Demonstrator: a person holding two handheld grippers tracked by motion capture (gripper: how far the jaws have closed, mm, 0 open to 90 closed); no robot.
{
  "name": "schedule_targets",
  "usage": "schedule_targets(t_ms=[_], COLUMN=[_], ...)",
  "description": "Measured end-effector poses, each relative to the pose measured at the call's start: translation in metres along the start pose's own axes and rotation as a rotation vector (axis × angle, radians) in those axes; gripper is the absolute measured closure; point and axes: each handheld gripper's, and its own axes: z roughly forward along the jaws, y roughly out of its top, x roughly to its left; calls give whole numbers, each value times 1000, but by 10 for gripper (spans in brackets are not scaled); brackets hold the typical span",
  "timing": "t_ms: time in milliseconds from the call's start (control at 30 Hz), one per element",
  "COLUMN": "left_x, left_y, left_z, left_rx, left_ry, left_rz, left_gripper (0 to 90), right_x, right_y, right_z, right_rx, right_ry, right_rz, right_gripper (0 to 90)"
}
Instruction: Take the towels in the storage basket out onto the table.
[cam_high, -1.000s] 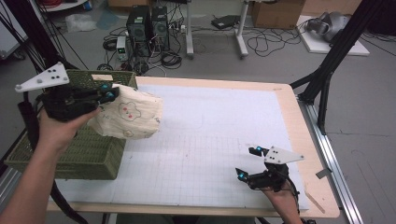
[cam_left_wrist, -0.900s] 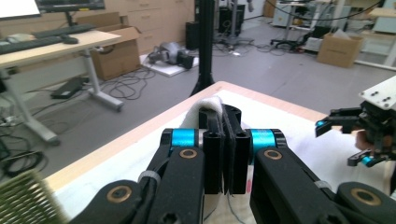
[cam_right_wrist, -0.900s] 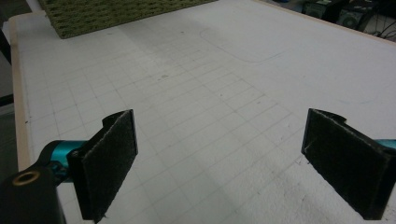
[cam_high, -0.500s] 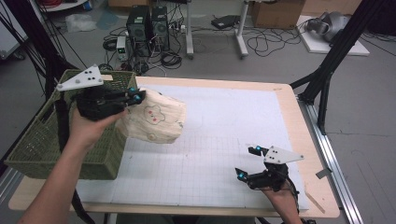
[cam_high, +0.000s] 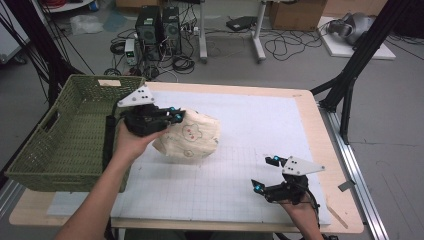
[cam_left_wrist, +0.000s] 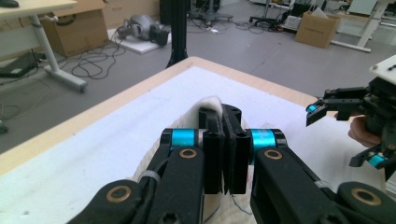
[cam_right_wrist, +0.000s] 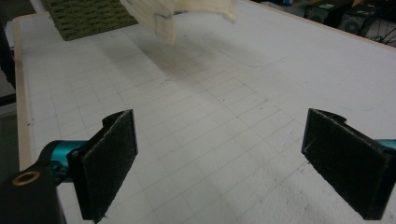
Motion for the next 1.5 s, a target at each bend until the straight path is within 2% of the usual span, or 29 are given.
schedule_targets(t_ms=[133,300,533,600,667,700,867,933,967,1267,1500], left_x=[-4,-5,-5,-5,-5,-5,-2,-2,-2,-3,-2], left_y=[-9,-22,-43,-49,-55,-58,-71,-74,-76,-87,-82], left_z=[19,43,70,78,83,85,93,94,95,97,87], left_rx=[3,32,73,106,114,105,144,160,151,189,153], left_ry=[-22,-44,-56,-56,-51,-50,-41,-32,-31,-27,-29], left_rz=[-12,-36,-63,-65,-64,-80,-98,-82,-95,-81,-83], left_gripper=[872,871,861,851,846,846,839,833,833,779,682], right_x=[0,1,2,2,3,3,4,4,5,6,4], right_y=[1,2,2,3,3,3,3,3,3,4,4], right_z=[1,3,6,7,8,9,10,11,11,14,17], right_rx=[-1,2,6,6,6,9,11,11,13,20,22], right_ry=[5,8,18,21,22,26,29,30,32,37,39], right_rz=[0,-7,-14,-18,-20,-18,-23,-25,-22,-27,-26], right_gripper=[98,98,98,98,98,98,98,98,98,98,98])
